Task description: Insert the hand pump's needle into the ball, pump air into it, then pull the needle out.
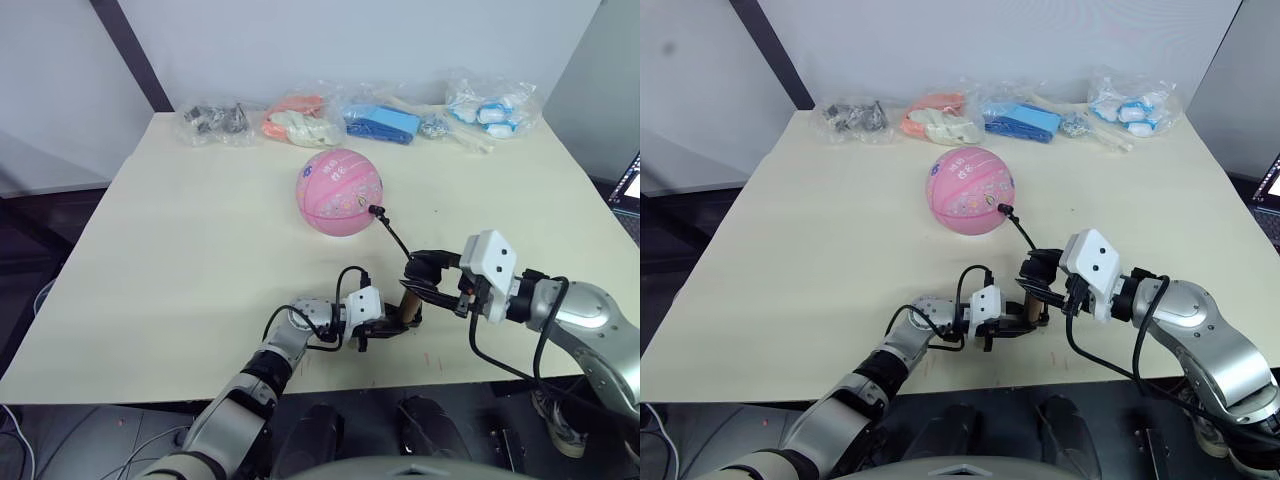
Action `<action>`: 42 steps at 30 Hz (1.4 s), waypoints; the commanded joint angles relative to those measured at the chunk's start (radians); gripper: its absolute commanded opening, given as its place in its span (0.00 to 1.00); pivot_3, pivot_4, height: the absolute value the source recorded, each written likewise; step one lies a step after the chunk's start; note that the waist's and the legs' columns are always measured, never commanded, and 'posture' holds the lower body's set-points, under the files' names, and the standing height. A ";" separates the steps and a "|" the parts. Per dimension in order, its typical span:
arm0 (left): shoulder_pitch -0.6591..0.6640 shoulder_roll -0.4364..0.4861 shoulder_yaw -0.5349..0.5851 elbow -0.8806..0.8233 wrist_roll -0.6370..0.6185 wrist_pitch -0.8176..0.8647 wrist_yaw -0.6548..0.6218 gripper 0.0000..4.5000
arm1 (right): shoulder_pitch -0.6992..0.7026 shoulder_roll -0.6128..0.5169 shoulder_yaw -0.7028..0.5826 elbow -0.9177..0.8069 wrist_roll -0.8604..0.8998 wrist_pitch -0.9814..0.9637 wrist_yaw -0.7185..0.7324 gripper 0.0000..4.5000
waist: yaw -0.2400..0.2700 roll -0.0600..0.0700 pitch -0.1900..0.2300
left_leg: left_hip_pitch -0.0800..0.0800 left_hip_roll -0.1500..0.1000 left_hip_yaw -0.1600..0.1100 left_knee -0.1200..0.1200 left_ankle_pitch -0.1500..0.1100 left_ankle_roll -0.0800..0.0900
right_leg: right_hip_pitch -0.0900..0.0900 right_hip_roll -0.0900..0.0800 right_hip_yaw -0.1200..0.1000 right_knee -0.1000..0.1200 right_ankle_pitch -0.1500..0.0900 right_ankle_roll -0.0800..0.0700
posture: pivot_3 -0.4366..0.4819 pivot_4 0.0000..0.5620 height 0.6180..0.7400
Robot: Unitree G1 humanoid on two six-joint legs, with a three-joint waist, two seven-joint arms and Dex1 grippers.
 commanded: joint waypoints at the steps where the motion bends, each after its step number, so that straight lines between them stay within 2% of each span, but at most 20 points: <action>1: 0.036 0.034 -0.016 0.048 0.051 0.030 0.017 0.25 | -0.071 -0.025 -0.084 -0.028 0.116 0.081 0.030 0.40 | 0.000 0.000 0.001 | 0.000 0.000 0.000 0.000 0.000 0.000 | 0.000 0.000 0.000 0.000 0.000 0.000 | 0.48 0.27 1.00; 9: 0.041 0.038 -0.017 0.013 0.045 0.047 0.008 0.25 | -0.210 -0.084 -0.200 -0.040 0.273 0.196 0.036 0.40 | 0.000 0.001 0.002 | -0.001 0.001 0.000 0.000 0.000 0.000 | -0.001 0.000 0.000 -0.001 0.000 0.000 | 0.48 0.27 1.00; 21: 0.053 0.050 -0.021 -0.065 0.038 0.098 -0.005 0.25 | -0.392 -0.190 -0.351 0.035 0.487 0.301 0.023 0.40 | -0.001 0.001 0.006 | -0.004 0.002 0.000 -0.001 0.000 0.000 | -0.004 0.000 0.000 0.000 0.000 0.000 | 0.48 0.27 1.00; 34: 0.051 0.051 -0.019 -0.044 0.039 0.082 0.001 0.25 | -0.524 -0.297 -0.389 0.141 0.579 0.337 0.034 0.40 | -0.001 0.002 0.008 | -0.008 0.003 0.001 -0.001 0.000 0.000 | -0.007 -0.001 0.000 0.000 0.000 0.000 | 0.48 0.27 1.00; 42: 0.051 0.047 -0.021 -0.014 0.043 0.061 0.008 0.25 | -0.572 -0.319 -0.393 0.166 0.615 0.363 0.036 0.40 | 0.006 0.003 0.009 | -0.019 0.001 0.001 0.001 0.001 -0.002 | -0.019 -0.002 0.000 0.001 0.001 -0.001 | 0.48 0.27 1.00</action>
